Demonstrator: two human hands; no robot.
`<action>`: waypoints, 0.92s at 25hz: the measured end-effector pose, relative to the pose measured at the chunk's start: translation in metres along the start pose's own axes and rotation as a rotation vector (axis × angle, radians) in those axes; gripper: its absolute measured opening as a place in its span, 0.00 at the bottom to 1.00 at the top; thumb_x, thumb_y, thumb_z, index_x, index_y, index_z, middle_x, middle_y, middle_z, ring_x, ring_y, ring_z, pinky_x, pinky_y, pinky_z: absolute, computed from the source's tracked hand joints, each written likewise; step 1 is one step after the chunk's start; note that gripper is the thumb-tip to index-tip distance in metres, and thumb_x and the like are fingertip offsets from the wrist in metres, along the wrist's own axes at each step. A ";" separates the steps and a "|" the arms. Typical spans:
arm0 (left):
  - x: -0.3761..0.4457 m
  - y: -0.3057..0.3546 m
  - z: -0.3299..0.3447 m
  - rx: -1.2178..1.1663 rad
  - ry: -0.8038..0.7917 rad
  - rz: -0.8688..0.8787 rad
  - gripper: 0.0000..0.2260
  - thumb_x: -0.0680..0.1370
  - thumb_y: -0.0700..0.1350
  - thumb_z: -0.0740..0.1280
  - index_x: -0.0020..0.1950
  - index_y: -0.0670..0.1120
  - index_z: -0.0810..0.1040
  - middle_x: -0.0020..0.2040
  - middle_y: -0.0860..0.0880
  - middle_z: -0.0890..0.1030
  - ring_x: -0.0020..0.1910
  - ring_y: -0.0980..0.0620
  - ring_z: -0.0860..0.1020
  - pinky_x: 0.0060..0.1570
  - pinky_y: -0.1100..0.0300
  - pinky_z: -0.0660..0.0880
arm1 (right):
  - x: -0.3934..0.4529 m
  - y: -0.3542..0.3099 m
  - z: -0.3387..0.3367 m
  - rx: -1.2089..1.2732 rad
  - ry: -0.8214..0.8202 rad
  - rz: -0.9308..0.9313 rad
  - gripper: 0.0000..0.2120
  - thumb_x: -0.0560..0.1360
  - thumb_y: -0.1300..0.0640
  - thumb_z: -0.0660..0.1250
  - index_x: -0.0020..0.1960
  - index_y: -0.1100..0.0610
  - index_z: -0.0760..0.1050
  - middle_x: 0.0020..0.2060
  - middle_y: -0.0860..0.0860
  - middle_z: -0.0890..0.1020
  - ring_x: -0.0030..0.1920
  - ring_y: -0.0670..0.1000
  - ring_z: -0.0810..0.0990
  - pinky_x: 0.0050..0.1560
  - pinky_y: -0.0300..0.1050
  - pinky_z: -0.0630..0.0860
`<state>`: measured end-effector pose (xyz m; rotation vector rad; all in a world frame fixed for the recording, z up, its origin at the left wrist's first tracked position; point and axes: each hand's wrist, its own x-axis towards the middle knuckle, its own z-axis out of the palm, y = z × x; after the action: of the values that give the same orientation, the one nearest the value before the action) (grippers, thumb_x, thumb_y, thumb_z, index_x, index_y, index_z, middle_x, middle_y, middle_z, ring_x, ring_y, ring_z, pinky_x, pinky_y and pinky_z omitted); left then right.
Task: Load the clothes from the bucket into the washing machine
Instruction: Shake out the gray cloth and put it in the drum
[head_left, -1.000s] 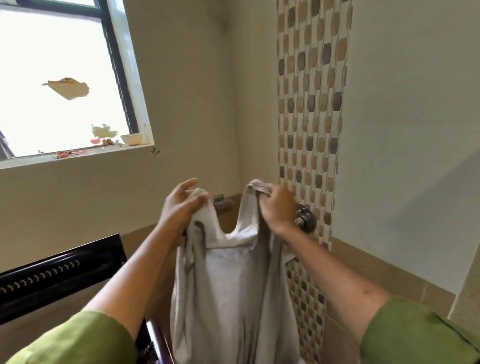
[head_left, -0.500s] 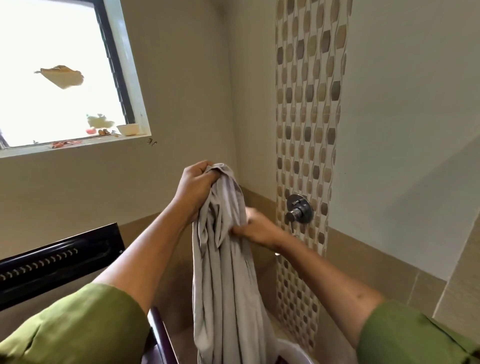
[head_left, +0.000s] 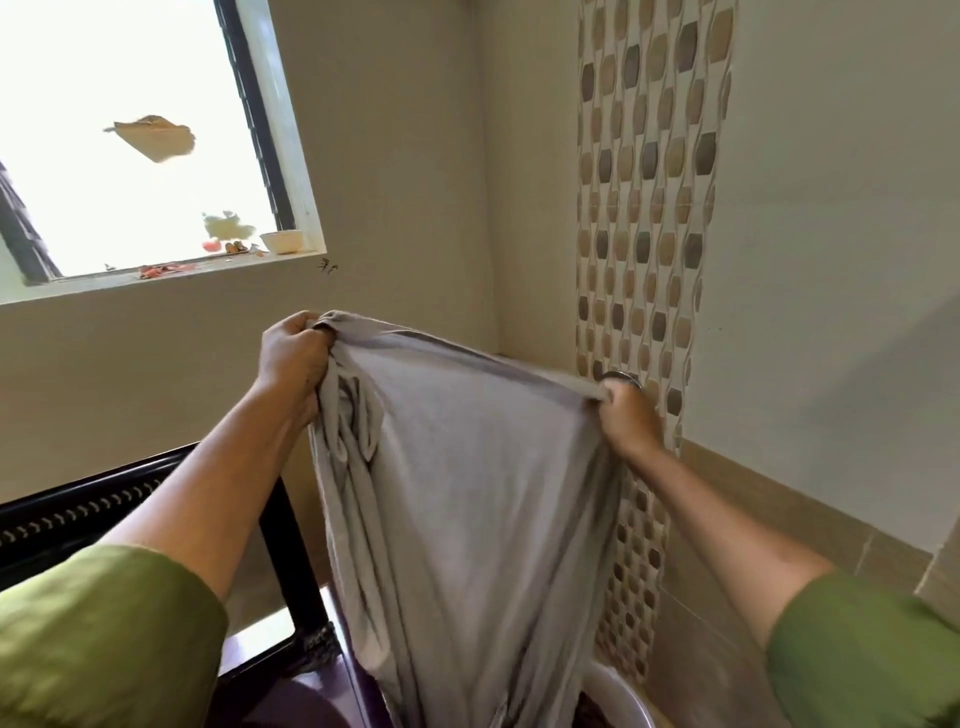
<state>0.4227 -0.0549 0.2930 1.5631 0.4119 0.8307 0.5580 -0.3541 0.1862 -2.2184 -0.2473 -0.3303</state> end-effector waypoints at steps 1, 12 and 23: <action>0.000 -0.004 -0.005 -0.024 0.032 -0.034 0.09 0.73 0.35 0.64 0.41 0.46 0.81 0.42 0.42 0.79 0.38 0.46 0.76 0.41 0.53 0.76 | 0.009 -0.019 -0.016 0.039 0.124 -0.023 0.15 0.78 0.65 0.59 0.34 0.55 0.71 0.28 0.50 0.74 0.30 0.52 0.72 0.25 0.39 0.66; -0.046 0.012 0.079 0.304 -0.543 0.138 0.06 0.74 0.40 0.70 0.41 0.38 0.80 0.37 0.45 0.81 0.37 0.49 0.79 0.44 0.51 0.76 | -0.018 -0.149 -0.012 0.402 -0.053 -0.502 0.07 0.76 0.54 0.68 0.50 0.57 0.79 0.37 0.53 0.81 0.38 0.51 0.79 0.42 0.47 0.75; -0.031 0.047 0.077 -0.074 -0.280 0.115 0.08 0.73 0.41 0.69 0.34 0.46 0.76 0.34 0.47 0.79 0.36 0.47 0.79 0.45 0.49 0.80 | -0.047 0.006 0.080 -0.241 -0.401 -0.196 0.11 0.72 0.57 0.61 0.53 0.56 0.75 0.49 0.57 0.83 0.51 0.61 0.81 0.47 0.48 0.77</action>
<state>0.4473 -0.1386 0.3311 1.6169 0.0881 0.6925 0.5278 -0.2974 0.1189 -2.4926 -0.6747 -0.0136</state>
